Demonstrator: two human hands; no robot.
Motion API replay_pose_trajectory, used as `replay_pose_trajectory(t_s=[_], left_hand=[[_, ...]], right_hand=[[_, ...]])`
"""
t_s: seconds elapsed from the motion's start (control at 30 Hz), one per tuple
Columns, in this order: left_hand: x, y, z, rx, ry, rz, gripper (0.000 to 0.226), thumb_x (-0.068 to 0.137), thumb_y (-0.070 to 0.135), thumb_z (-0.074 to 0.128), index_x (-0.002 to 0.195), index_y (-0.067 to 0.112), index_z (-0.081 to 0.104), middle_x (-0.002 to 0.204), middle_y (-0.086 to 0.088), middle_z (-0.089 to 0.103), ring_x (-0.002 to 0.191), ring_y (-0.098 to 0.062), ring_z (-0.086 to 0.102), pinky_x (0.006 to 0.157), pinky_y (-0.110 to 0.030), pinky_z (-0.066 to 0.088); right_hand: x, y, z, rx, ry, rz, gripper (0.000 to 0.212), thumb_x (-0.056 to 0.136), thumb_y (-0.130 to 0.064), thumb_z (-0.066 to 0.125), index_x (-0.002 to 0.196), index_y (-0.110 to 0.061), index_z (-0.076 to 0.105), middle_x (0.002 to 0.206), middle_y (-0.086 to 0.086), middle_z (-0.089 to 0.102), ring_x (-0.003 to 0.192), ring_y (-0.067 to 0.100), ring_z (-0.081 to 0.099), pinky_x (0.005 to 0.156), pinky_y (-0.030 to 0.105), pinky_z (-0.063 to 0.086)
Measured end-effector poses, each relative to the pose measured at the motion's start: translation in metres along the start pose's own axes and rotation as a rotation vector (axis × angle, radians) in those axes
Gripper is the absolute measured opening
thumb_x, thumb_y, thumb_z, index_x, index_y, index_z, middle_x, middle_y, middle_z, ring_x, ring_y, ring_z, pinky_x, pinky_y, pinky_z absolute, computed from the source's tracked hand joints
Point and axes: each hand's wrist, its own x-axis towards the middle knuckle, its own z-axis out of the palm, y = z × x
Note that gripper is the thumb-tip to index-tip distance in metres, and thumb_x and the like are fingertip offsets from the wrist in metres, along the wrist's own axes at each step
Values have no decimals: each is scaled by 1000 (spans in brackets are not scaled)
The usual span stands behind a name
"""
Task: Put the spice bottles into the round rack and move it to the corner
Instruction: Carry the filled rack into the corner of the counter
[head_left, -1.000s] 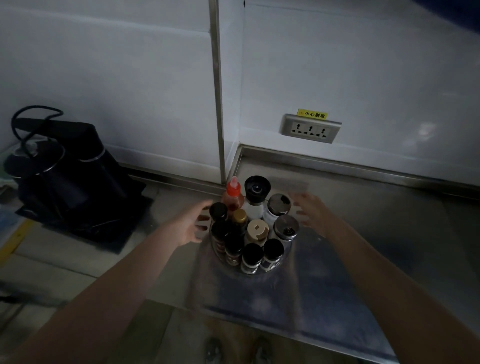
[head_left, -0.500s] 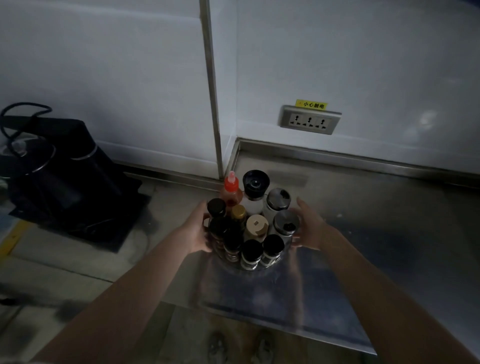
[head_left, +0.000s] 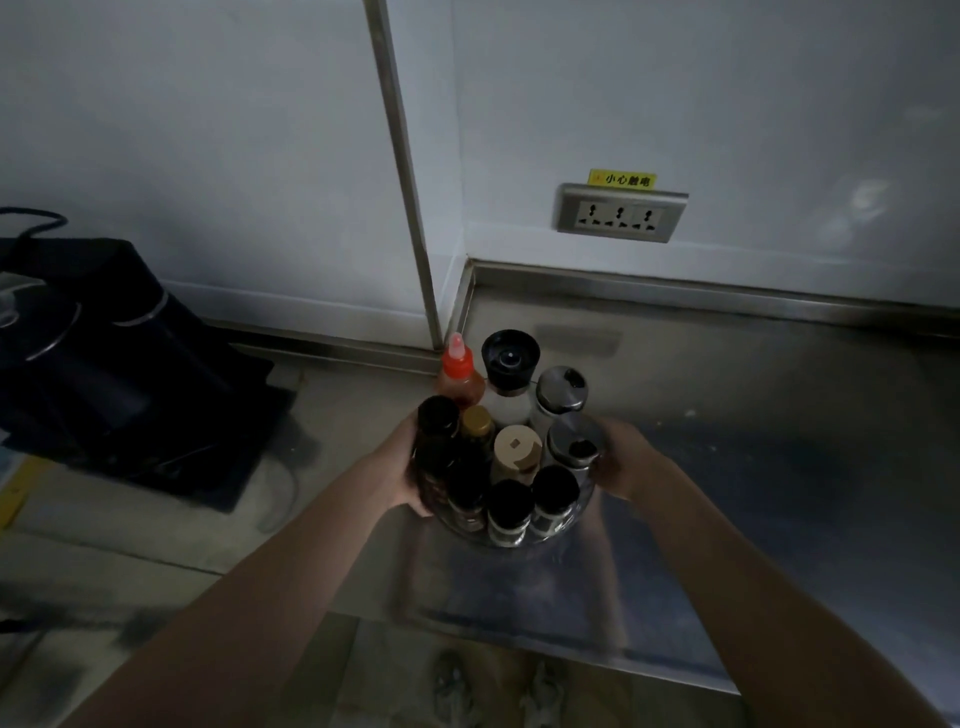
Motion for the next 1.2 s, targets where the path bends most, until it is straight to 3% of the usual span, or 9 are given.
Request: replay_pose_trajectory(t_s=[0.23,0.3,0.37,0.43,0.5,0.6,0.83,1.1,1.2], left_hand=[[-5,19,7,67,36,99,47,87,50,41,68,11,59,60,-11,61,57,-29,59,74,-32,42],[-12,25,22,107,5,107,67,88,48,38,38,11,63,31,-8,58,26,-21,57,40,-18,49],[-19,31,42,160,-50,121,80,87,51,38,22,9,57,25,-5,54,19,-19,52,21,-24,41],[-16,36,62,216,-88,125,71,86,56,39,38,10,64,28,-6,57,21,-19,54,25,-27,45],[-6,40,84,245,-112,118,54,84,58,38,60,13,59,35,-8,62,30,-20,60,46,-23,53],[4,42,128,298,-153,100,56,78,66,37,73,14,59,71,-12,63,69,-24,59,73,-29,44],[17,29,266,447,-276,97,71,79,71,30,86,7,58,85,-14,56,78,-26,49,78,-37,37],[44,10,462,466,-330,67,75,74,77,32,74,5,53,82,-11,52,83,-25,49,84,-37,40],[56,10,526,457,-364,41,70,71,78,39,80,11,58,83,-9,54,76,-22,51,68,-31,42]], right_hand=[[-21,-3,-9,141,36,-7,31,96,-18,38,84,2,59,63,13,69,70,26,59,68,34,46],[-32,-7,-21,170,49,-41,36,98,-20,33,78,0,56,50,10,68,59,25,64,63,33,44],[-38,-8,-39,209,82,-113,36,98,-21,31,81,0,56,50,8,69,52,21,67,57,30,47],[-48,-12,-58,212,154,-175,32,97,-20,35,84,0,56,57,9,68,53,20,68,54,26,49],[-58,-24,-81,242,222,-166,33,96,-14,36,70,-1,52,50,11,60,55,26,56,56,29,41],[-72,-39,-119,240,300,-180,32,94,-15,38,67,-5,52,56,11,56,61,23,47,59,31,37],[-110,-65,-240,274,477,-305,33,95,-10,35,66,-3,50,40,6,55,39,18,56,48,24,44],[-123,-117,-415,276,654,-328,17,89,-19,45,83,-8,57,73,9,55,67,22,52,68,32,44],[-112,-134,-470,309,660,-319,17,86,-18,51,74,-9,60,76,11,59,71,23,55,72,34,44]])
